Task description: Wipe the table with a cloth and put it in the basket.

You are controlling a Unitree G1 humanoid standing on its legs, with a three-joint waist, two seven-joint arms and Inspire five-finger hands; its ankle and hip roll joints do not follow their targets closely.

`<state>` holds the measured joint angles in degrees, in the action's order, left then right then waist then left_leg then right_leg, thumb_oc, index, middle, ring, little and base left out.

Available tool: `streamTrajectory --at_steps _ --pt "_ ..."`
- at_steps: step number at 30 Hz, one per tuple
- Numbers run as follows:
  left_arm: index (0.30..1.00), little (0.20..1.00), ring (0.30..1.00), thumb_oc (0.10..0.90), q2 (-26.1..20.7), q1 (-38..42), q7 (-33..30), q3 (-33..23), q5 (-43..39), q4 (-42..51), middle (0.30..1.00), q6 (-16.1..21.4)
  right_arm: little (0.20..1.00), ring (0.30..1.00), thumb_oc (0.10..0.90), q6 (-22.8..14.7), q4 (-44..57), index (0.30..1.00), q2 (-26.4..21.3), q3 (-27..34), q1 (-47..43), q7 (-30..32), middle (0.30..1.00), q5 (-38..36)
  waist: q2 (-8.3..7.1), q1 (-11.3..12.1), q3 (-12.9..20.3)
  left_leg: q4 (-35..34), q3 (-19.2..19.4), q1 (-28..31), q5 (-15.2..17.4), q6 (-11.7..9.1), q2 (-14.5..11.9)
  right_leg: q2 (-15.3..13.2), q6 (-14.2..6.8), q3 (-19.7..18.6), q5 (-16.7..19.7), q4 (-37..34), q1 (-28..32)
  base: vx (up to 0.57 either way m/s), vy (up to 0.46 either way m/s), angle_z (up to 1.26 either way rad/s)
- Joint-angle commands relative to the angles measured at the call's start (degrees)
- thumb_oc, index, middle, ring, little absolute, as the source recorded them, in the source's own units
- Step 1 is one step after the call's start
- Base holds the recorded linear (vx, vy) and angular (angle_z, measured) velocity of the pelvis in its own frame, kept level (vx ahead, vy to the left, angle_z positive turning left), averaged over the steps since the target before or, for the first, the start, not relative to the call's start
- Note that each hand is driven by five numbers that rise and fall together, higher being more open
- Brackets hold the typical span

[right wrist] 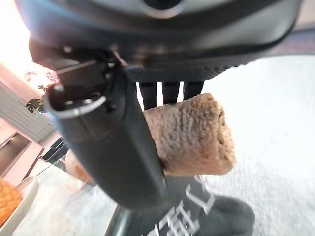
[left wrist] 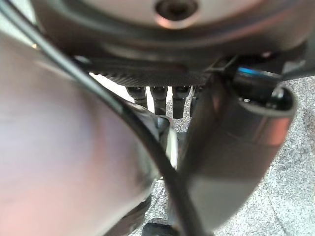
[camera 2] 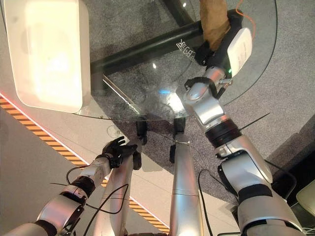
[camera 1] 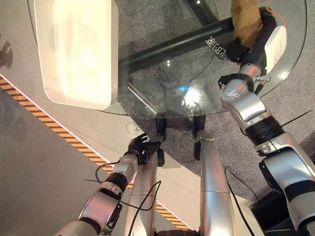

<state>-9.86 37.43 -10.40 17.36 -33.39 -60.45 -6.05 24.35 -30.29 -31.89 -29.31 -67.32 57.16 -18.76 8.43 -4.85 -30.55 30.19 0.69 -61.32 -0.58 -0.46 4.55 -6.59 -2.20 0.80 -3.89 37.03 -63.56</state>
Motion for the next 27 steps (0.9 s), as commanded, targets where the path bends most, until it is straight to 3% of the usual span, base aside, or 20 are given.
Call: streamTrajectory --at_steps 1,10,19,23,27 --pt "0.9 0.9 0.9 0.8 -1.9 -2.4 -0.1 0.2 -1.8 -3.3 0.9 -1.4 0.2 0.3 0.1 1.0 -2.8 0.3 1.0 -1.9 1.9 -7.5 0.3 -5.6 2.01 0.5 0.8 -1.4 0.5 -1.7 1.2 0.6 0.6 3.2 -3.5 -6.5 2.8 -4.9 -2.6 0.0 0.0 0.0" --pt "0.9 0.9 0.9 0.8 -3.2 0.1 -0.2 0.1 -1.9 -3.9 0.9 -2.7 0.2 0.3 0.1 1.7 -5.6 0.3 1.8 -3.5 -0.1 -9.2 0.3 -8.7 1.58 1.0 0.8 -1.8 0.0 -2.2 1.2 0.4 0.9 3.1 -3.8 -6.5 3.1 -5.8 -2.7 0.0 0.0 0.0" --pt "0.9 0.9 0.9 0.8 -3.6 1.3 -0.4 0.6 -2.4 -3.9 0.9 -2.9 0.2 0.3 0.1 -1.4 -6.0 0.3 1.9 -3.4 -0.4 -8.5 0.3 -8.0 1.52 1.0 0.8 -2.5 -0.4 -2.0 1.2 0.4 1.4 3.4 -4.1 -6.9 3.7 -6.8 -2.7 0.0 -0.001 0.03" --pt "0.9 0.9 0.9 0.8 -3.6 1.3 -0.9 0.4 -2.1 -3.2 0.9 -2.7 0.2 0.3 0.1 -2.4 -4.9 0.3 1.6 -3.3 -0.4 -11.9 0.3 -4.8 1.48 1.0 0.8 -2.7 -0.5 -1.9 1.3 0.4 1.7 3.5 -4.3 -6.9 3.8 -7.3 -2.6 0.0 0.0 0.0" --pt "0.9 0.9 0.9 0.8 -3.4 1.0 -2.6 0.5 -2.0 -1.5 0.9 -2.3 0.2 0.3 0.1 -2.3 -0.1 0.3 1.0 -5.4 0.3 -22.7 0.3 0.8 1.57 0.9 0.8 -3.3 -0.7 -1.6 0.9 0.4 2.0 3.7 -4.3 -7.1 3.8 -7.6 -2.5 -0.01 -0.002 0.01"
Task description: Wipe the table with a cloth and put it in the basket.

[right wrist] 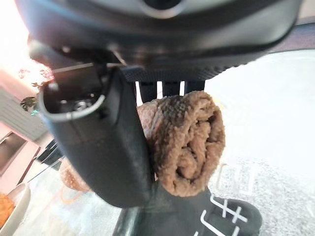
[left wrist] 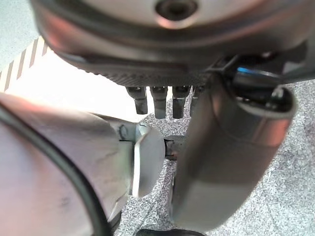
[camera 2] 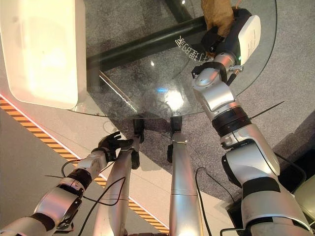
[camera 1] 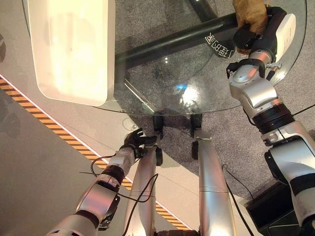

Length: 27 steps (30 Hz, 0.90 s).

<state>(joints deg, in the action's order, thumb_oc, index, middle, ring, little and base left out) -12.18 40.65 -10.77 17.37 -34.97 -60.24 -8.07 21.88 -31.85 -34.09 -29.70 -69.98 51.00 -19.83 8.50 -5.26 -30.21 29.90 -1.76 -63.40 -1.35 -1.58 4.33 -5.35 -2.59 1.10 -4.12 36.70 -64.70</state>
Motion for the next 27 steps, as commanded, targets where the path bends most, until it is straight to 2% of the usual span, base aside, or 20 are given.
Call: streamTrajectory --at_steps 1,10,20,27 --pt "0.9 0.9 0.9 0.8 -1.0 -2.5 -2.6 0.5 -0.3 -1.1 0.9 -0.1 0.2 0.3 0.1 0.4 3.1 0.3 3.0 -5.8 3.3 -19.0 0.3 3.0 1.52 1.3 0.4 -3.1 1.7 0.5 1.6 1.5 2.3 2.5 -3.8 -7.4 4.0 -7.4 -1.3 0.0 0.0 0.0" --pt "0.9 0.9 0.9 0.8 -0.5 -6.8 -3.4 0.8 1.5 2.2 0.9 2.8 0.2 0.3 0.1 0.7 13.8 0.3 4.6 -11.6 9.0 -29.2 0.3 9.0 1.64 1.5 0.4 -3.9 1.5 0.9 0.9 1.3 2.3 2.7 -3.7 -7.0 3.6 -7.4 -1.1 -0.01 -0.008 -0.01" --pt "0.9 0.9 0.9 0.8 -0.8 -10.4 -2.4 2.1 3.7 2.0 0.9 6.7 0.2 0.3 0.1 0.1 15.2 0.3 6.6 -17.4 12.7 -31.2 0.3 8.2 1.05 2.7 0.4 -3.4 0.9 0.6 0.8 1.4 2.2 2.4 -3.5 -5.8 3.3 -6.8 -0.8 -0.01 -0.046 0.05" --pt "0.9 0.9 0.9 0.8 -1.7 -10.6 -2.1 2.4 4.6 1.8 0.9 7.1 0.2 0.3 0.1 -1.0 14.6 0.3 6.6 -19.9 13.0 -35.2 0.3 6.4 0.63 3.1 0.4 -3.0 0.8 0.5 0.9 1.3 2.0 2.0 -3.5 -5.1 3.1 -6.3 -0.7 -0.01 -0.039 0.19"
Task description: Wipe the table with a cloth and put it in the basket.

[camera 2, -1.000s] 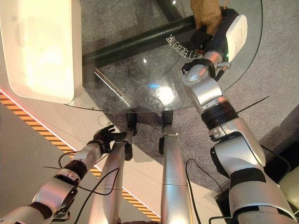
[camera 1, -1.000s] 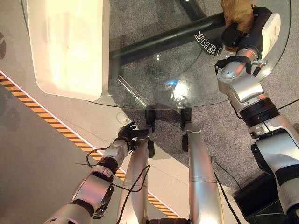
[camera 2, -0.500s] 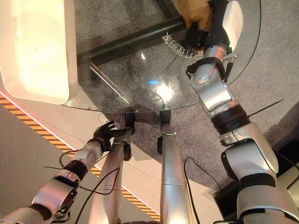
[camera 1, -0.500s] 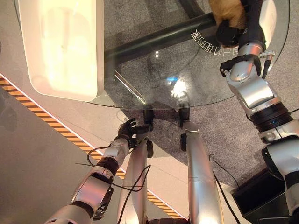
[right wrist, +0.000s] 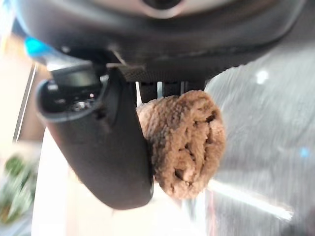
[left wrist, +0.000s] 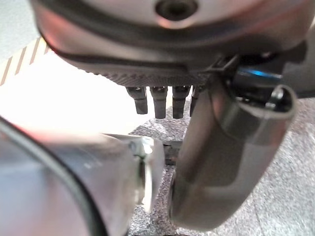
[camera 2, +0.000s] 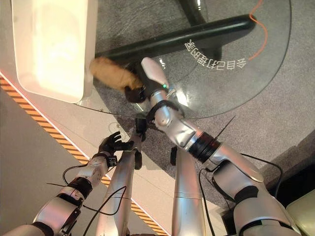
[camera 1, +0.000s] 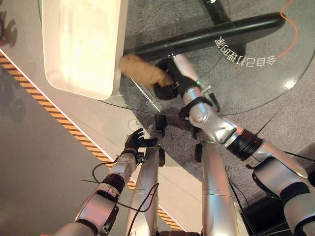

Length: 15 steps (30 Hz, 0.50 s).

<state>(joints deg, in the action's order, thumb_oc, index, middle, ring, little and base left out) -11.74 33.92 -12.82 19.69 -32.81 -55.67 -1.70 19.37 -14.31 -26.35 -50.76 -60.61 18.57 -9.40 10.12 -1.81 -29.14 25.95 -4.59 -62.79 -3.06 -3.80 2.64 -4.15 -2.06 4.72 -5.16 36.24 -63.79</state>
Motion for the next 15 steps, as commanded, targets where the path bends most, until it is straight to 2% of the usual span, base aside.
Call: streamTrajectory --at_steps 1,7,15 --pt "0.9 0.9 0.9 0.8 -2.2 -3.9 -0.1 0.1 2.5 -2.7 0.9 0.7 0.2 0.3 0.1 1.4 -2.9 0.3 -1.1 1.0 3.7 -3.1 0.3 -4.0 -1.03 -0.3 -0.7 1.0 3.6 -0.1 2.6 3.5 3.7 0.8 -4.1 -8.7 4.2 -5.8 -1.6 -0.01 -0.04 0.13" --pt "0.9 0.9 0.9 0.8 -2.8 -3.8 -0.3 0.9 2.7 -2.8 0.9 0.7 0.2 0.3 0.1 1.7 -2.3 0.3 -1.6 -0.9 3.4 -5.2 0.3 -5.5 -1.58 0.1 -0.7 1.1 3.3 -0.1 2.5 3.4 3.6 0.6 -4.1 -8.3 4.2 -5.5 -1.5 -0.01 -0.041 0.07" --pt "0.9 0.9 0.9 0.8 -3.2 -3.9 -0.5 1.0 2.6 -3.3 0.9 0.8 0.2 0.3 0.1 1.0 -3.6 0.3 -2.0 0.3 4.5 2.1 0.3 -7.0 -2.01 0.0 -0.7 0.9 3.3 0.2 2.5 3.5 3.4 0.4 -4.2 -8.0 4.4 -5.2 -1.5 0.0 -0.004 0.0"
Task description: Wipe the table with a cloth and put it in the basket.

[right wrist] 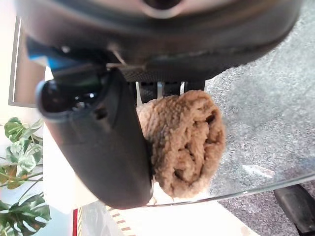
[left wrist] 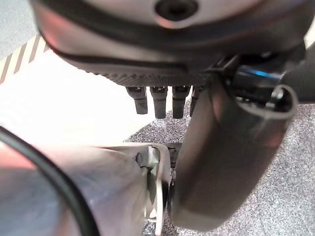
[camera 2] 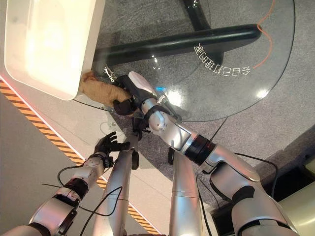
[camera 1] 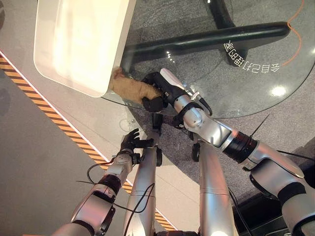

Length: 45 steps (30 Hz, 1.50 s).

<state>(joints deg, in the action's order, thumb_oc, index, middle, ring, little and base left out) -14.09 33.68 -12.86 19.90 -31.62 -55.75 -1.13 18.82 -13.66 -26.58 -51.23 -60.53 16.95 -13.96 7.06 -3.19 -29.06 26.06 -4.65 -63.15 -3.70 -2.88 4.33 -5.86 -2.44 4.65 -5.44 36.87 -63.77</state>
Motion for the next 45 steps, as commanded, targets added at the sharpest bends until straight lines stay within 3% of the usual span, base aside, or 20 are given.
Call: streamTrajectory --at_steps 1,13,23,29,39,45 --pt "0.9 0.9 0.9 0.8 -0.8 -3.6 -0.5 0.7 1.4 -3.3 0.9 0.2 0.2 0.3 0.1 1.0 -4.5 0.3 -1.8 1.5 4.6 5.7 0.3 -2.7 1.01 1.3 -0.7 0.8 3.4 0.5 3.2 2.6 1.6 2.1 -3.8 -8.0 4.7 -5.8 -1.6 0.0 0.0 0.0" --pt "0.9 0.9 0.9 0.8 0.0 -2.5 -1.3 -1.2 0.6 -4.7 0.9 -1.3 0.2 0.3 0.1 1.5 -4.2 0.3 -3.8 13.7 4.5 25.9 0.3 -3.3 0.46 0.0 -0.7 0.8 4.4 1.8 3.9 3.1 0.9 2.1 -4.2 -8.3 5.1 -5.1 -1.3 0.0 0.0 0.0" --pt "0.9 0.9 0.9 0.8 0.1 -0.6 -2.0 -2.1 0.5 -5.5 0.9 -3.8 0.2 0.3 0.1 1.6 -10.2 0.3 -9.0 22.0 0.4 28.8 0.3 -4.2 0.03 -0.3 -0.7 1.7 5.0 2.3 4.7 3.4 0.5 1.5 -4.5 -7.6 5.0 -3.6 -1.3 0.01 -0.003 -0.05" --pt "0.9 0.9 0.9 0.8 -0.4 0.7 -2.5 -2.3 -0.4 -5.7 0.9 -4.5 0.2 0.3 0.1 -2.7 -16.5 0.3 -11.9 26.0 0.7 31.9 0.3 -8.2 -0.18 -0.7 -0.7 1.6 5.3 2.1 5.1 3.5 0.1 1.1 -4.6 -7.4 5.0 -3.5 -1.5 0.0 -0.004 -0.01" --pt "0.9 0.9 0.9 0.8 -0.1 1.6 -3.0 -2.3 -2.6 -6.1 0.9 -4.3 0.2 0.3 0.1 -15.3 -19.4 0.3 -12.9 33.9 3.7 44.7 0.3 -12.7 0.24 -1.6 -0.7 0.6 5.7 2.4 5.3 3.6 0.0 1.1 -4.9 -7.9 5.0 -4.8 -1.4 0.0 0.013 -0.04" --pt "0.9 0.9 0.9 0.8 0.6 2.0 -3.3 -2.5 -3.2 -6.0 0.9 -4.6 0.2 0.3 0.1 -17.0 -17.5 0.3 -12.6 35.2 4.2 45.6 0.3 -11.0 0.59 -2.1 -0.7 -0.1 5.9 2.6 5.0 3.6 0.0 1.2 -4.8 -8.4 5.1 -5.8 -1.2 0.01 0.03 -0.07"
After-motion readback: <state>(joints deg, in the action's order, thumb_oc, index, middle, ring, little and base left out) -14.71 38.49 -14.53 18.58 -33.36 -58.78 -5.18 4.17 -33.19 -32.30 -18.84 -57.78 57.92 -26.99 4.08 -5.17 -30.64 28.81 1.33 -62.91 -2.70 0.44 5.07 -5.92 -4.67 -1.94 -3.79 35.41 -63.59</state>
